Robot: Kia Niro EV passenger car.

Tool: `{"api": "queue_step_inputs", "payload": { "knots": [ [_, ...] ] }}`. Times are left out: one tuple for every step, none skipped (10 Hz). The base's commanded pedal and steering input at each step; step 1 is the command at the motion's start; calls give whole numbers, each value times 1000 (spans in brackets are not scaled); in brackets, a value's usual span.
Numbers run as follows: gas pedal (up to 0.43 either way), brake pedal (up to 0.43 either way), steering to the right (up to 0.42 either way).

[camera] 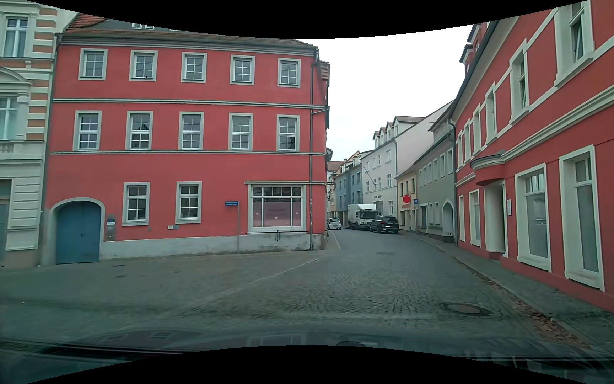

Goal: Follow the waypoints while adhering to traffic rules and regulations

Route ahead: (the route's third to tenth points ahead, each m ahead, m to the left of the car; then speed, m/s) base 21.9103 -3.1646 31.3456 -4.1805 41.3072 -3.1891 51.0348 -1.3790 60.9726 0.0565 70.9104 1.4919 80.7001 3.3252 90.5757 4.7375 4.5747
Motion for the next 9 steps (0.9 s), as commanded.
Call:
{"api": "queue_step_inputs", "payload": {
  "knots": [
    [138, 0, 193],
    [138, 0, 193],
    [138, 0, 192],
    [138, 0, 189],
    [138, 0, 185],
    [138, 0, 177],
    [138, 0, 171],
    [130, 0, 161],
    [130, 0, 157]
  ]
}}
